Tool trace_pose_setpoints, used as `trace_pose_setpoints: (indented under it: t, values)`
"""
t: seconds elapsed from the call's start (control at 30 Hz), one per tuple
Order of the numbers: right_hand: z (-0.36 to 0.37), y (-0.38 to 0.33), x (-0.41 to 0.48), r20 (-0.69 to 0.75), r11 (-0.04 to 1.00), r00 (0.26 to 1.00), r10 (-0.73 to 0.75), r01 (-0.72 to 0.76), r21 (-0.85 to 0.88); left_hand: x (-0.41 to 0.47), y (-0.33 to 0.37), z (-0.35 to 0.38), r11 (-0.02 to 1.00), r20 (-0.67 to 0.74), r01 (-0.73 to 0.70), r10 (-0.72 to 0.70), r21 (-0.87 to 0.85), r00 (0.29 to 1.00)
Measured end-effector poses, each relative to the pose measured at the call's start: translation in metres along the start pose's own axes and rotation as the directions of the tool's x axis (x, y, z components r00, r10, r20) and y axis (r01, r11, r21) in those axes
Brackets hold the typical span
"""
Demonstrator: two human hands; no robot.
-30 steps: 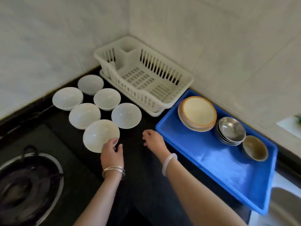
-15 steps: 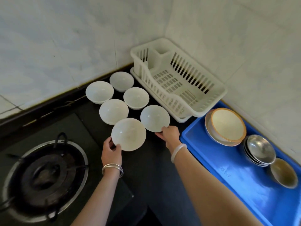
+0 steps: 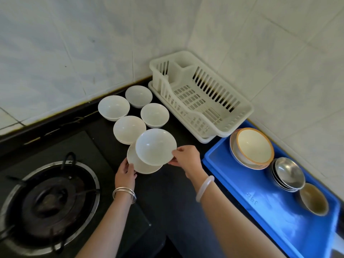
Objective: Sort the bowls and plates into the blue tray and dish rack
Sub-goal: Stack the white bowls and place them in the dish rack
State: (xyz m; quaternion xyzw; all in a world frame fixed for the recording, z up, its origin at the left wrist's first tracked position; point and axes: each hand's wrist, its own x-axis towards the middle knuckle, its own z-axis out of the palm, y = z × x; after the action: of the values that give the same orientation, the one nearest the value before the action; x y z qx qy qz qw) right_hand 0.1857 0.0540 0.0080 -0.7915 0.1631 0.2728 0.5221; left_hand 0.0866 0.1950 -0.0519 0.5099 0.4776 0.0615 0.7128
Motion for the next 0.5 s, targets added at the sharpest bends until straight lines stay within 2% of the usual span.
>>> trace_pose_setpoints:
  t: [0.2,0.5]
  values:
    - [0.018,0.002,-0.001,0.000,0.986,1.000,0.009,-0.009,-0.169,-0.001,0.004,-0.002,0.996,-0.013,0.020,-0.021,-0.091,1.000]
    - [0.029,0.005,0.002,0.000,0.955,1.000,0.008,-0.008,-0.297,0.005,0.004,-0.001,0.999,-0.010,-0.028,0.028,0.020,1.000]
